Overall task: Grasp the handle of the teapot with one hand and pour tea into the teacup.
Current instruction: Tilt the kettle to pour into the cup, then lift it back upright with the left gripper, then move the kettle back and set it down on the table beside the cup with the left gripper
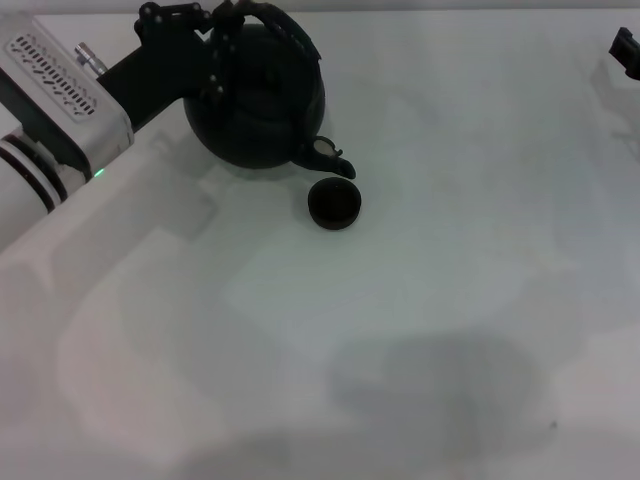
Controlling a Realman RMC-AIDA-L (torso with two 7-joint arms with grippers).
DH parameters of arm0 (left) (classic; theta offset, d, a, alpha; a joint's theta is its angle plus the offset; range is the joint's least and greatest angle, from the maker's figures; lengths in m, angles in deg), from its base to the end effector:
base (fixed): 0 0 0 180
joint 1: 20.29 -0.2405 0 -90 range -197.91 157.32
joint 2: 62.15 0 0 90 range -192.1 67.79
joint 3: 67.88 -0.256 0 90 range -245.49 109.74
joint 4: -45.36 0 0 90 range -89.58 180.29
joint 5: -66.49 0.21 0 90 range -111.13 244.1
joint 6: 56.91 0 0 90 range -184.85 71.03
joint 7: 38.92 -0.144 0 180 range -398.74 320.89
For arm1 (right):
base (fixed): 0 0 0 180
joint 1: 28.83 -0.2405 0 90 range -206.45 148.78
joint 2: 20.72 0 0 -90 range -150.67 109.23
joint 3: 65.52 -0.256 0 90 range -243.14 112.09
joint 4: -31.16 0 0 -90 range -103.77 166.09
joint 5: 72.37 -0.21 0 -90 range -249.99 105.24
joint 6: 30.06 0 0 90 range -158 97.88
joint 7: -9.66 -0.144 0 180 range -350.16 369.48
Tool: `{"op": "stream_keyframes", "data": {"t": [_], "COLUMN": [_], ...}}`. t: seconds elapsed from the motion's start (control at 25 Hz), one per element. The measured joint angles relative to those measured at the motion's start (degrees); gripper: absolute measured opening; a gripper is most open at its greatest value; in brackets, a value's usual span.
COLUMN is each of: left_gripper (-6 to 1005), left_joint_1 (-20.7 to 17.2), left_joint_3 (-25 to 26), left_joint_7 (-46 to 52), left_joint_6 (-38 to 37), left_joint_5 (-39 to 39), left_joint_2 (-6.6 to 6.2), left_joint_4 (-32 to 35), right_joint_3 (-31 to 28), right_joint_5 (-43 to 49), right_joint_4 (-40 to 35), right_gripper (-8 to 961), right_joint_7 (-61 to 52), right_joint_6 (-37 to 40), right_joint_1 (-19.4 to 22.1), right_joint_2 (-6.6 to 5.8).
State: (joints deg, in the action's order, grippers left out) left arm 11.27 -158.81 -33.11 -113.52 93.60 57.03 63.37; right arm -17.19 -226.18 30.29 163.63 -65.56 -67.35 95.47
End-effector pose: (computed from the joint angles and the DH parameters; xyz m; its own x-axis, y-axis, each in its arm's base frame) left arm -0.2468 0.3749 -0.0528 0.9081 -0.2668 0.3229 0.1202 -0.5724 -0.8111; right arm 0.3650 0.3983 0.0066 0.5261 -0.3249 -0.7859 -0.8071 0.1005 -0.5819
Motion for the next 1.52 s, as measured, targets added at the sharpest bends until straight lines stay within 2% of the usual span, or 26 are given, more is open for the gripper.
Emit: {"op": "stream_keyframes", "data": {"t": [0.24,0.52,0.72,1.0,1.52], "left_gripper": [81,82,82,81,82], "left_joint_1": [-1.1,-2.9,-3.9,-5.7,-4.1], "left_joint_3": [-0.2,-0.3,-0.4,-0.6,-6.4], "left_joint_7": [1.8,8.4,13.6,14.3,14.6], "left_joint_6": [-0.1,0.1,0.3,0.5,0.5], "left_joint_5": [-6.7,-12.8,-21.1,-24.0,-24.5], "left_joint_2": [0.29,0.61,0.69,1.00,0.95], "left_joint_4": [-0.3,-0.7,-2.5,-4.3,-5.1], "right_joint_3": [0.0,0.0,-0.1,-1.7,-2.3], "right_joint_5": [0.0,0.0,0.0,-0.1,-0.1], "right_joint_4": [0.0,0.0,-0.2,-0.5,-0.6], "right_gripper": [812,812,812,812,812], "right_joint_7": [-0.6,-0.6,-0.6,-0.6,-0.5], "right_joint_6": [0.0,0.0,0.2,1.6,1.7], "right_joint_1": [0.1,0.0,-0.2,-0.3,-0.4], "right_joint_2": [0.00,0.00,0.00,0.00,0.00]}}
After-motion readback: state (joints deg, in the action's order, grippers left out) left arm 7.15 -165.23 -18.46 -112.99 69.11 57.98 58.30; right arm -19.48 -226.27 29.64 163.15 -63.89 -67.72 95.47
